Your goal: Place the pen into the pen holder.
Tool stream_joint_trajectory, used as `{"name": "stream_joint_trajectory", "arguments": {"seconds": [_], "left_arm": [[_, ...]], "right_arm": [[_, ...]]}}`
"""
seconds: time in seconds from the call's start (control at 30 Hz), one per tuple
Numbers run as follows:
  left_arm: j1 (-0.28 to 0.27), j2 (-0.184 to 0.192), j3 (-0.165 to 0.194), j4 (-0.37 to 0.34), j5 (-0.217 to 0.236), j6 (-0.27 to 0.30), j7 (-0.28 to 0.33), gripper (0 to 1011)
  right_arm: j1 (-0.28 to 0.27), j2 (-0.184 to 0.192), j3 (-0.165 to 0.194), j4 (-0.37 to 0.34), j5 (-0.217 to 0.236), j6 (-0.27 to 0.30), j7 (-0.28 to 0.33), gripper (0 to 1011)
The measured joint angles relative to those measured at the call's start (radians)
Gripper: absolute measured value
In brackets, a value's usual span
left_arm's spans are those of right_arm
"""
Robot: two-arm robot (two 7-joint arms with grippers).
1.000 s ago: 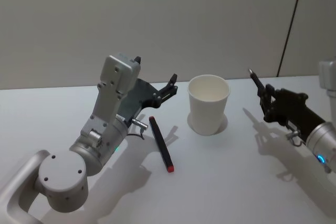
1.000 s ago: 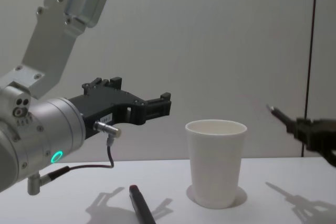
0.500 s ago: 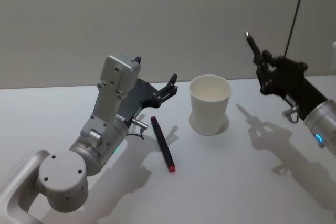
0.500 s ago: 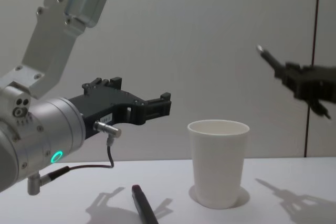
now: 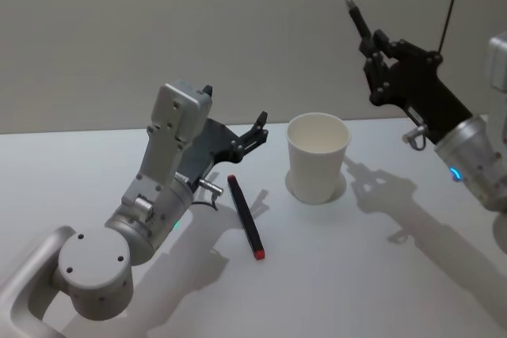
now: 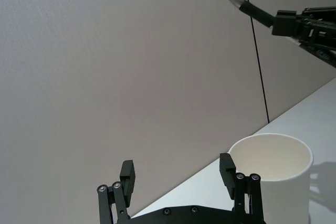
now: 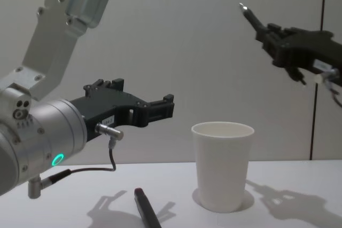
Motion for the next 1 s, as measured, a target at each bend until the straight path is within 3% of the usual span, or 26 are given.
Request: {"name": "stream_joint_trajectory", "arguments": {"seconds": [0.53,1.0], "left_arm": [[0.000,0.000,0.000,0.000,0.000,0.000,0.000,1001],[0.000,0.000,0.000,0.000,0.000,0.000,0.000,1001]], "right_arm": [[0.103,-0.075,-0.051,0.193,-0.058,-0.083,0.055,134],[0.166,-0.123,-0.086,0.343,-0.081,-0.133,0.077,134]]}}
